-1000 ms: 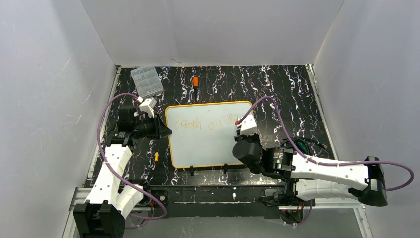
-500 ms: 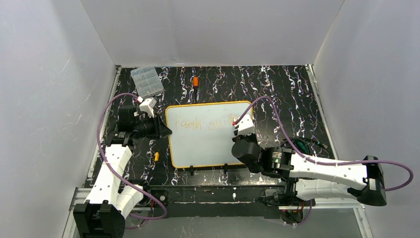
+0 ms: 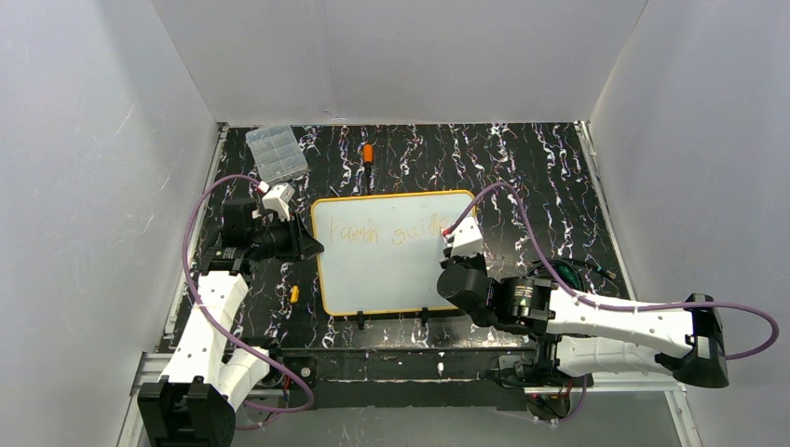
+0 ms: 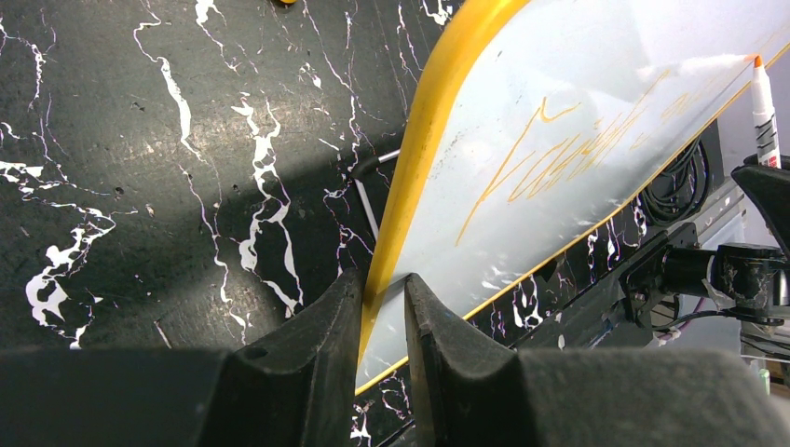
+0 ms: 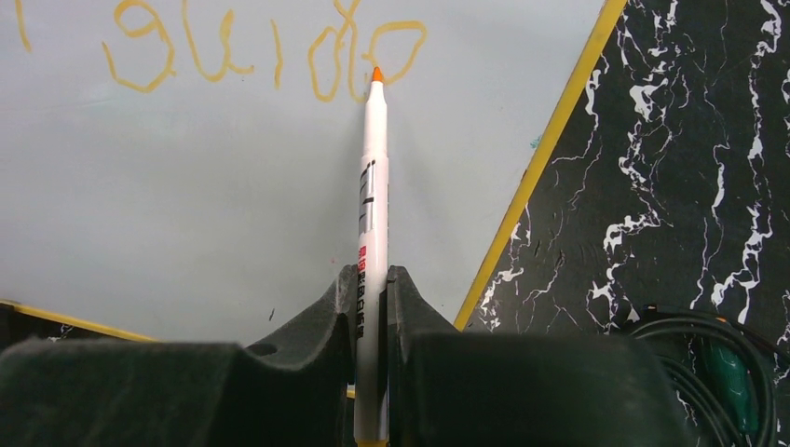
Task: Write a sentence on the whiteboard
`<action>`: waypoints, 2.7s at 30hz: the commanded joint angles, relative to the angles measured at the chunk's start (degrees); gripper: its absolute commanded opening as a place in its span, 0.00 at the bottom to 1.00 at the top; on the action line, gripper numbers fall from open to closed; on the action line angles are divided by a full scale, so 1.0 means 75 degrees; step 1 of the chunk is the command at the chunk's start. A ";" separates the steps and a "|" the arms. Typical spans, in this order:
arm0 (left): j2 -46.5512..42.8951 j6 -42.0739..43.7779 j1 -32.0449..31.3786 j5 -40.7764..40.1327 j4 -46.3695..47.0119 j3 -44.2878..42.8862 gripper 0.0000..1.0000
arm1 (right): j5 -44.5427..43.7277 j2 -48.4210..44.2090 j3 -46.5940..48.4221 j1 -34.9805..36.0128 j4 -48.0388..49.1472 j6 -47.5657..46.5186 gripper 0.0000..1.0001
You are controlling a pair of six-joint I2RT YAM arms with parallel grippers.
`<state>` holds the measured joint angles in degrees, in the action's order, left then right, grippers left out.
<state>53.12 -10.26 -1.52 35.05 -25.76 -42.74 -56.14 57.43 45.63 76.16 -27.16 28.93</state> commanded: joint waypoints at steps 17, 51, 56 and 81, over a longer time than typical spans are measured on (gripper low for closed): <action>-0.0107 0.0011 -0.0032 0.0047 -0.0069 -0.0125 0.22 | 0.0196 -0.0052 0.0061 0.0032 -0.0795 0.0573 0.01; -0.0122 -0.0006 -0.0024 -0.0003 -0.0081 -0.0125 0.22 | -0.0497 -0.0591 0.0456 0.0011 -0.0428 -0.0129 0.01; -0.0121 -0.0003 -0.0030 0.0008 -0.0093 -0.0125 0.22 | -0.0550 -0.0434 0.0508 -0.0061 -0.0495 -0.0048 0.01; -0.0133 0.0007 -0.0022 -0.0022 -0.0105 -0.0127 0.22 | 0.0085 -0.0139 0.0421 -0.0314 -0.0717 0.0171 0.01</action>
<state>53.04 -10.28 -1.61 34.87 -25.82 -42.74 -56.42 56.97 47.05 74.19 -32.03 28.88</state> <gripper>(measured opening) 0.217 0.197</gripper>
